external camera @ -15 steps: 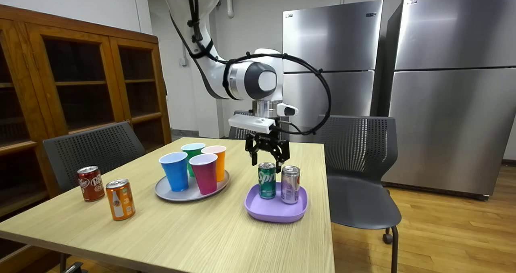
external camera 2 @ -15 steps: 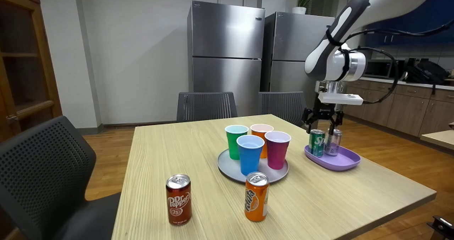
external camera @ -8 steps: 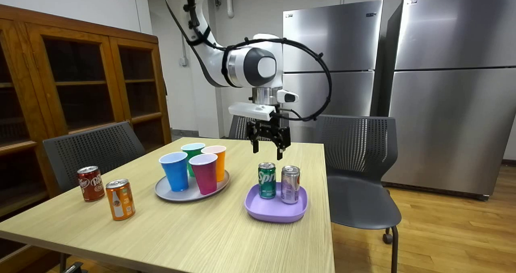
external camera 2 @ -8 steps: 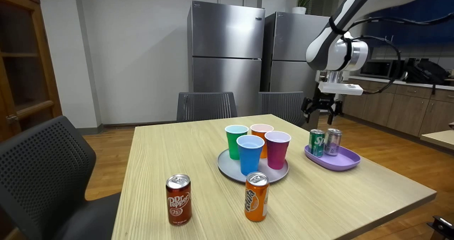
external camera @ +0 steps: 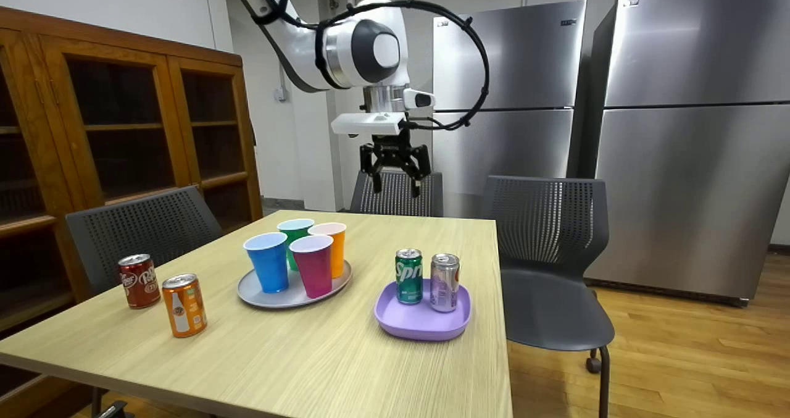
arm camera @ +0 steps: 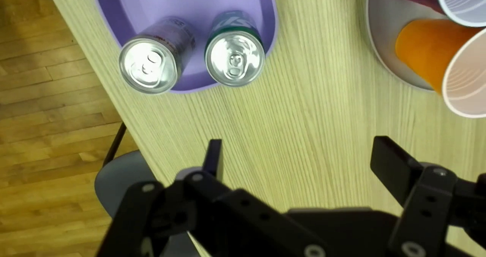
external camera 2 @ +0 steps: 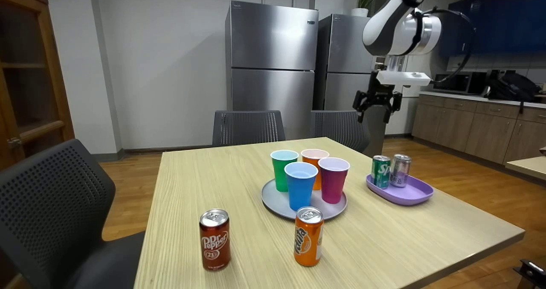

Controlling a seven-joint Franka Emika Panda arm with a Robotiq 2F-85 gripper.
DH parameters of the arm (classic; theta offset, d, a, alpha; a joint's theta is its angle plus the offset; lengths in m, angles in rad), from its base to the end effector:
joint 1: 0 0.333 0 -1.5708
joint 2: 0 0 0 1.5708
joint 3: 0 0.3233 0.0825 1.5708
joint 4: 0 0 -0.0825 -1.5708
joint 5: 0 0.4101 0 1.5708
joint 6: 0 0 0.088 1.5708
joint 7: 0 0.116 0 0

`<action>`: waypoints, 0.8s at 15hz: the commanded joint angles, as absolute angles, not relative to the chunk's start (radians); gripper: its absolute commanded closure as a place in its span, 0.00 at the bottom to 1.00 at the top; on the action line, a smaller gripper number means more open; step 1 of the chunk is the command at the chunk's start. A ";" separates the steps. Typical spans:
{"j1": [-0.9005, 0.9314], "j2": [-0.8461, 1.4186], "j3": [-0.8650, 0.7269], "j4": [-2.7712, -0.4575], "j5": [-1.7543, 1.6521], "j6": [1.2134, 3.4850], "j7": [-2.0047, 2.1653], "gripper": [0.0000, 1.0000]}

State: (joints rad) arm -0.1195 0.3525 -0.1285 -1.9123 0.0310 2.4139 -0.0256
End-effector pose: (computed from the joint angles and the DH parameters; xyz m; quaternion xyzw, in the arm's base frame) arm 0.6422 -0.1580 0.3092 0.9903 -0.1158 0.0739 0.0209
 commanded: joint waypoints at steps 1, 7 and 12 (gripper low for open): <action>-0.074 0.263 -0.109 -1.942 -0.033 2.363 -0.011 0.00; 0.004 0.209 -0.038 -1.924 -0.074 2.332 -0.042 0.00; 0.062 0.197 0.041 -1.908 -0.059 2.321 -0.095 0.00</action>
